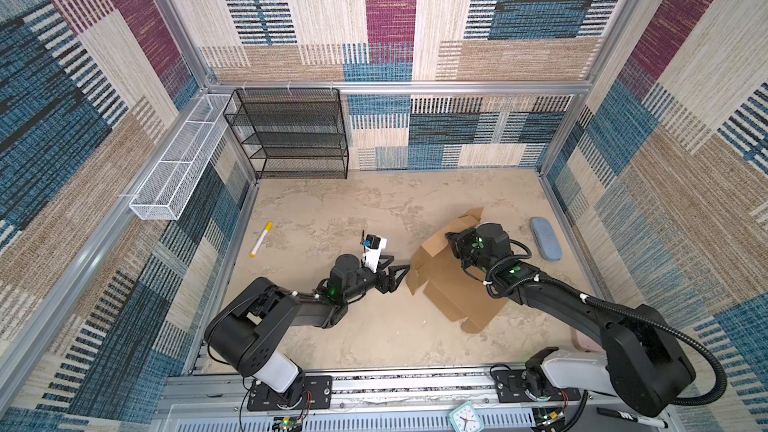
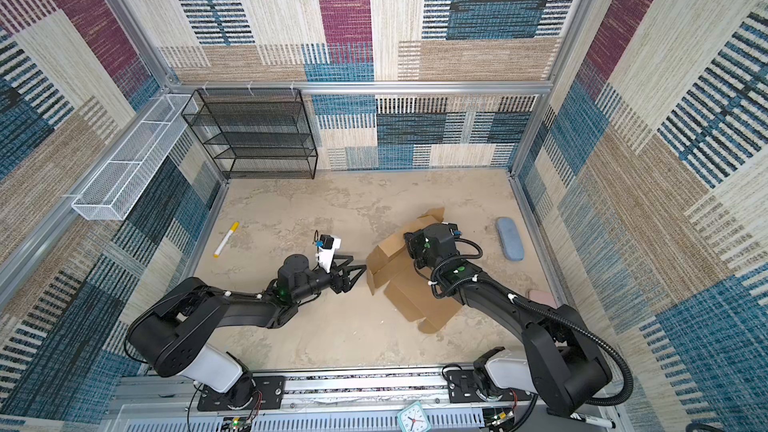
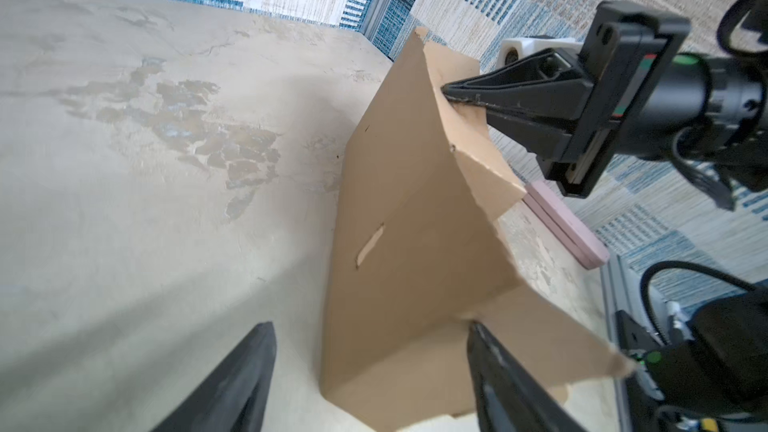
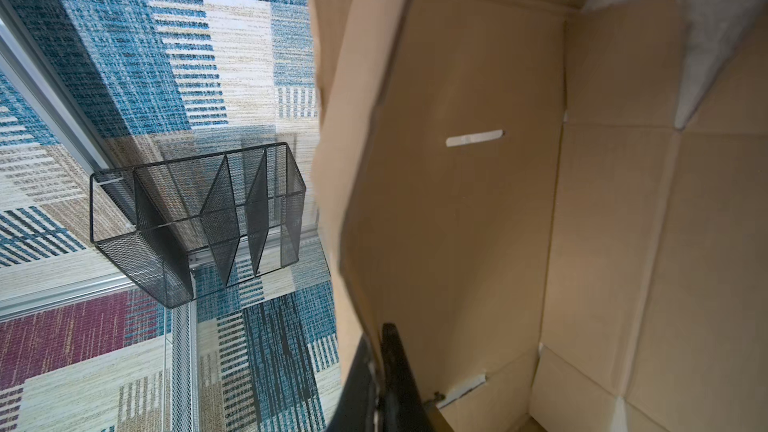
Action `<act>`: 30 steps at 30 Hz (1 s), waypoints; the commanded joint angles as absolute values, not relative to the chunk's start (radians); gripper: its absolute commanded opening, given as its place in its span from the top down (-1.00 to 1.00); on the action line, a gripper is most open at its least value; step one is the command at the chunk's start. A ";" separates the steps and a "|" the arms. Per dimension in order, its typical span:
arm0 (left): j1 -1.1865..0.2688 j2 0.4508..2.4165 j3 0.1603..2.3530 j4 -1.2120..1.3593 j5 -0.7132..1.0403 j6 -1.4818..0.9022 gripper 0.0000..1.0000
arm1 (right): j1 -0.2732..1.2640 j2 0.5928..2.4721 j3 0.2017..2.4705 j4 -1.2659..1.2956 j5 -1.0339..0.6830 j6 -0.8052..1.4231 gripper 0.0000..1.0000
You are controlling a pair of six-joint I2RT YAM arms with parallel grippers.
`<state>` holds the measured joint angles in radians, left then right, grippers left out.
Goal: Fold the paper box
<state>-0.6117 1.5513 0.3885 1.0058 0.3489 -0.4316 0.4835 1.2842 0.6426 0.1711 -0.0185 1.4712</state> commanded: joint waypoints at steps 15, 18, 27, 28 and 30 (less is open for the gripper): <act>-0.702 0.963 0.418 0.354 0.201 -0.775 -0.99 | 0.503 1.274 0.683 -0.004 0.058 1.494 0.85; -0.821 0.947 0.408 0.350 0.149 -0.878 -0.99 | 0.506 1.274 0.690 0.004 0.066 1.511 0.85; -1.067 1.142 0.479 0.431 0.030 -0.978 -0.99 | 0.510 1.281 0.687 0.024 0.053 1.528 0.86; -1.066 1.199 0.466 0.513 0.044 -1.008 -0.99 | 0.513 1.274 0.686 0.020 0.056 1.529 0.86; -1.068 1.306 0.453 0.655 0.051 -1.044 -0.99 | 0.517 1.262 0.686 0.015 0.064 1.526 0.86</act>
<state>-1.0634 1.2228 0.4637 0.4702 0.0628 -0.9623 0.5121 1.2709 0.6926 0.0723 0.0418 1.5135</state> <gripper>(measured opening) 0.994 0.074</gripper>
